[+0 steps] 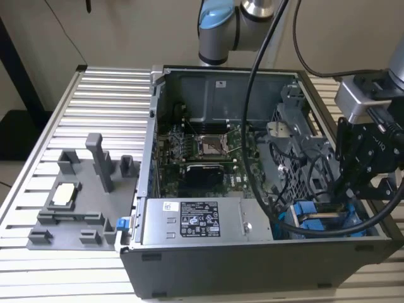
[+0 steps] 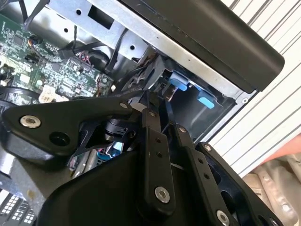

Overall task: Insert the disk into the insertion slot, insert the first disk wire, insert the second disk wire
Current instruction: 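Insert the first disk wire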

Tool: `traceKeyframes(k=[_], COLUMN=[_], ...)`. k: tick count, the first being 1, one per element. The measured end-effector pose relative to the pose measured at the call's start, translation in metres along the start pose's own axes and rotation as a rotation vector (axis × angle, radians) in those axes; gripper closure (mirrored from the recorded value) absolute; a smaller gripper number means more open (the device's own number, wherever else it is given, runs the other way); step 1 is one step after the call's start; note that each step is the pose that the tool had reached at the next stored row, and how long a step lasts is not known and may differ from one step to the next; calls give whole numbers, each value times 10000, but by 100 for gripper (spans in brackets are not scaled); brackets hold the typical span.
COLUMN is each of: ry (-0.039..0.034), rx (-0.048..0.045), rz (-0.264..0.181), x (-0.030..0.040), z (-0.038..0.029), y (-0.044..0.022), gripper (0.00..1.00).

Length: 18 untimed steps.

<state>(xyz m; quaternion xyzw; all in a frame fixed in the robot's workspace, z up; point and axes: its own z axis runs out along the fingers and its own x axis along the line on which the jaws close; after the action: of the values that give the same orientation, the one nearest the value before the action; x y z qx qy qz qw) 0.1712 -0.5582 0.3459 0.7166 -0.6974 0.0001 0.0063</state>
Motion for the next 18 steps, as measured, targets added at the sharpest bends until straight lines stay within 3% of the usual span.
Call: traceKeyframes(k=[18], ry=[-2], rx=[-35], rz=[299], x=[2], z=[63], y=[-30], gripper=[81])
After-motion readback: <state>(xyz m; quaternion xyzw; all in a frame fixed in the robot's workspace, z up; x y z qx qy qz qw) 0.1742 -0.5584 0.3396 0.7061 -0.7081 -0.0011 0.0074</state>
